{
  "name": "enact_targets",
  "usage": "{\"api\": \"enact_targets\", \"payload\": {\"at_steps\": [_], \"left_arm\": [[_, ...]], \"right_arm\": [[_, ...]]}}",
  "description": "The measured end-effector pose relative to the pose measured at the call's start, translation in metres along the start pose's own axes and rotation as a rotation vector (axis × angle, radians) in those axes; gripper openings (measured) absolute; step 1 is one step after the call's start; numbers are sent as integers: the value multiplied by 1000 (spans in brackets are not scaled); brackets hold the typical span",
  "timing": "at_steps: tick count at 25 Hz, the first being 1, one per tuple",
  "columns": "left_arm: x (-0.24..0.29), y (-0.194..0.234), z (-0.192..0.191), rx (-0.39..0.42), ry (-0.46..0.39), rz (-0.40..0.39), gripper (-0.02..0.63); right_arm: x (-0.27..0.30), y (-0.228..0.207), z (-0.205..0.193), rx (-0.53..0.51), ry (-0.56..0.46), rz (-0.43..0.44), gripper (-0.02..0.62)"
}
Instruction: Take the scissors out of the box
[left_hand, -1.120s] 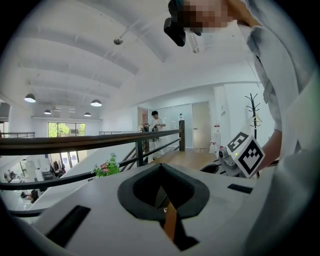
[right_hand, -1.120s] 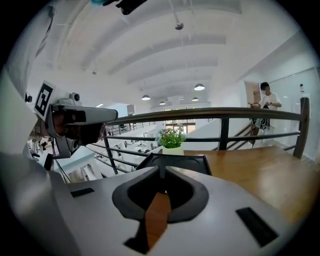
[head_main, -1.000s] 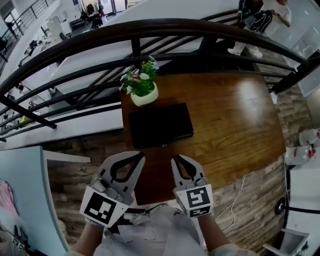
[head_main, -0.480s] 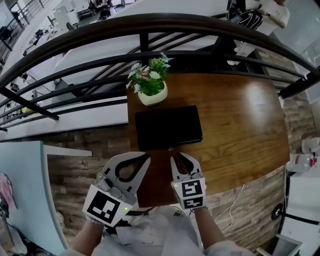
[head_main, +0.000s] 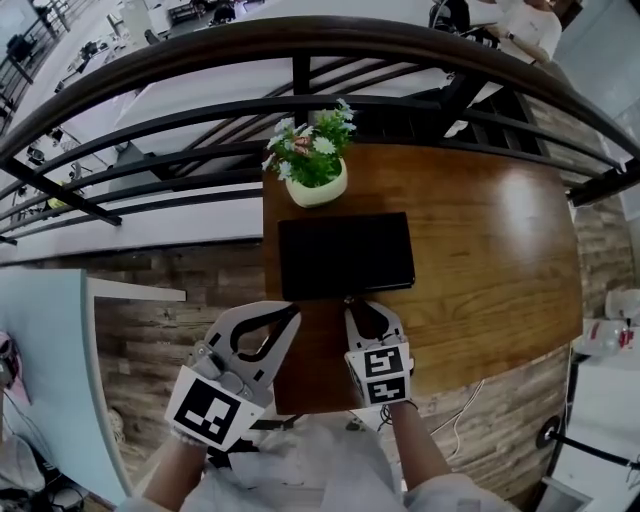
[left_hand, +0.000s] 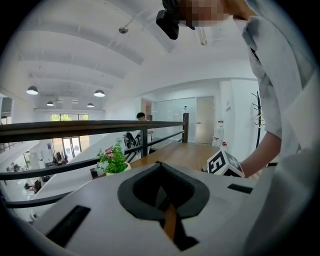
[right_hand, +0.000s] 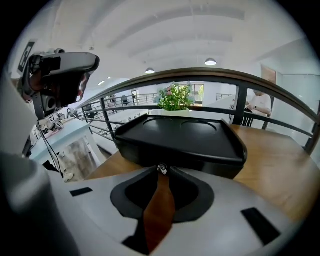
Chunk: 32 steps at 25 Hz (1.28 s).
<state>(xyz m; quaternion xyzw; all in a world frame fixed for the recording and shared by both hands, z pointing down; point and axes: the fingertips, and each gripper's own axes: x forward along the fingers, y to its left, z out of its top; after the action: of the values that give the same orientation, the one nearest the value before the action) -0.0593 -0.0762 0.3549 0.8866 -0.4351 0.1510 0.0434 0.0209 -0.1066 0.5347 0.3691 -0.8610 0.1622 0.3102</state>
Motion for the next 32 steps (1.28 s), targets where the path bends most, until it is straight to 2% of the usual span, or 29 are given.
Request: {"api": "enact_targets", "payload": {"at_steps": [2, 4, 17, 32], "left_arm": [[0, 0, -2, -3, 3, 4, 17], [1, 0, -5, -9, 5, 9, 18], [5, 1, -10, 15, 35, -9, 17], [16, -4, -18, -15, 30, -66, 17]], "right_arm": [[5, 4, -5, 3, 17, 25, 69], [8, 8, -7, 5, 32, 41, 114], [19, 1, -5, 48, 41, -30, 97], [14, 2, -14, 62, 53, -67, 92]]}}
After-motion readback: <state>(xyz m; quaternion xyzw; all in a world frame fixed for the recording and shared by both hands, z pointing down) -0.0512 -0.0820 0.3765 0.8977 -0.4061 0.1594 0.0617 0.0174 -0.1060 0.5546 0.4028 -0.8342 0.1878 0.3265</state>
